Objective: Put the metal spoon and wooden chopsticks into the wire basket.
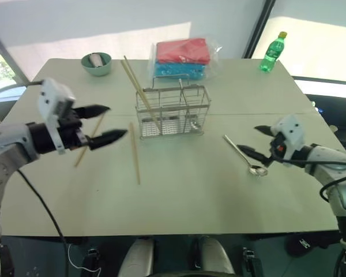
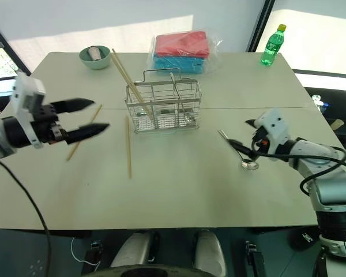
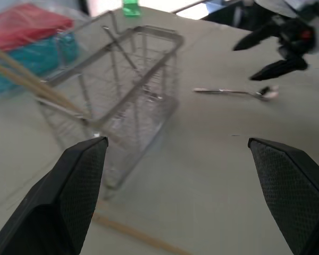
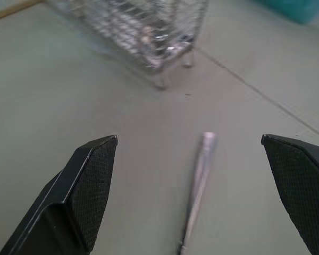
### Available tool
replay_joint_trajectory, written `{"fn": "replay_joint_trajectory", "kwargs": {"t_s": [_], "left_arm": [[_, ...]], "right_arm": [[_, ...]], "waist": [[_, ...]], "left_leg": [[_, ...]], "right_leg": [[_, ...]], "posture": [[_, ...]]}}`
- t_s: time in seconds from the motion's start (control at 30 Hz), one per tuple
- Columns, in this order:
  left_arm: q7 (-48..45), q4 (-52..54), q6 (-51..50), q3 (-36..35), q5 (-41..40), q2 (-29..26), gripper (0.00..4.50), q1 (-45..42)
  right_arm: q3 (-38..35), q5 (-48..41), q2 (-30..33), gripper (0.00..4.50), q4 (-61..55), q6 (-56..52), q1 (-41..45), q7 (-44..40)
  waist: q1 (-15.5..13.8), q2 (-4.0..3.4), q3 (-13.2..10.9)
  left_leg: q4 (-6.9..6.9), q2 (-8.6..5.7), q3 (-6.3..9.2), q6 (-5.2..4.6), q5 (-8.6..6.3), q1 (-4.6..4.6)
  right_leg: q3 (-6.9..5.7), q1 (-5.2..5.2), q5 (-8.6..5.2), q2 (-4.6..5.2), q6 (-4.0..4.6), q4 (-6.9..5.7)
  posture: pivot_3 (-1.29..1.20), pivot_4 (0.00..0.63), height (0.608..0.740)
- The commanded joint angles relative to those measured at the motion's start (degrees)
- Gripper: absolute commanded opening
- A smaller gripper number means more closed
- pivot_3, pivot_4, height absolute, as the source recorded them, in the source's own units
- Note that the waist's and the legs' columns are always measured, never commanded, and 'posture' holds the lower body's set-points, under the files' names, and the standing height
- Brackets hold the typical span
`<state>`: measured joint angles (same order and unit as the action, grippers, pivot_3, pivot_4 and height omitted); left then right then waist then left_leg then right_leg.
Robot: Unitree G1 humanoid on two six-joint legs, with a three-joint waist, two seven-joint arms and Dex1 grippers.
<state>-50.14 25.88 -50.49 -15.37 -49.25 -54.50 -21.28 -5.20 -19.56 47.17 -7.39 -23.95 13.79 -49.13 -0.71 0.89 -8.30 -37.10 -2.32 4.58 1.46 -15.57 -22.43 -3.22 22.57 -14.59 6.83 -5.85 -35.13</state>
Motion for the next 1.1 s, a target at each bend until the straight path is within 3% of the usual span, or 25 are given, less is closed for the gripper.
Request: {"fn": "replay_joint_trajectory", "kwargs": {"t_s": [0.03, 0.27, 0.57, 0.67, 0.9, 1.1], "left_arm": [[-4.78, 0.14, 2.30, 5.43, 1.67, -0.88, 4.46, -2.62], [-6.08, -1.15, 3.47, 11.15, 4.33, 1.17, 4.46, -6.33], [-6.89, -1.29, 3.35, 11.67, 4.89, 1.55, 4.46, -7.13], [-7.02, -1.13, 3.10, 11.42, 4.93, 1.36, 4.50, -7.03], [-7.19, -1.05, 2.83, 11.26, 5.11, 0.94, 4.50, -7.20], [-6.50, -1.02, 2.85, 11.26, 5.22, 1.46, 4.50, -7.49]], "right_arm": [[1.50, 2.58, 1.23, 4.50, 4.80, 3.21, 3.38, -2.86], [5.51, 4.76, -1.16, 4.50, 11.19, -9.57, 8.77, 0.37], [9.03, 9.34, -2.13, 4.50, 17.35, -10.23, 9.58, 1.80], [8.88, 9.09, -3.08, 3.64, 17.85, -9.34, 9.68, 1.42], [8.81, 7.85, -3.37, 0.11, 15.02, -12.92, 9.52, 0.12], [8.28, 8.82, -4.28, 0.03, 15.45, -13.23, 10.26, 2.71]], "waist": [[0.01, 0.02, 0.00], [0.02, 0.06, 0.00], [0.06, 0.09, 0.01], [0.09, 0.13, 0.04], [0.11, 0.16, 0.06], [0.11, 0.18, 0.07]], "left_leg": [[-0.02, 0.00, -0.02, 0.00, 0.00, 0.00], [-0.03, 0.01, -0.01, -0.01, 0.01, 0.01], [-0.03, -0.01, -0.03, -0.04, -0.01, 0.04], [-0.05, 0.00, -0.02, -0.04, -0.01, 0.11], [-0.05, 0.00, -0.01, -0.05, -0.01, 0.12], [-0.04, 0.00, 0.00, -0.05, -0.01, 0.11]], "right_leg": [[0.00, -0.01, 0.00, 0.00, 0.00, 0.01], [0.01, -0.02, 0.00, -0.01, 0.00, 0.01], [0.00, -0.06, 0.01, -0.01, -0.02, 0.01], [0.00, -0.12, 0.01, -0.03, -0.02, 0.01], [0.00, -0.12, 0.01, -0.05, -0.04, -0.03], [0.00, -0.12, 0.01, -0.05, -0.04, -0.04]], "posture": [[0.00, 0.150, 0.667], [0.00, 0.150, 0.667], [0.00, 0.150, 0.667], [0.00, 0.150, 0.667], [0.00, 0.150, 0.667], [0.00, 0.150, 0.667]]}}
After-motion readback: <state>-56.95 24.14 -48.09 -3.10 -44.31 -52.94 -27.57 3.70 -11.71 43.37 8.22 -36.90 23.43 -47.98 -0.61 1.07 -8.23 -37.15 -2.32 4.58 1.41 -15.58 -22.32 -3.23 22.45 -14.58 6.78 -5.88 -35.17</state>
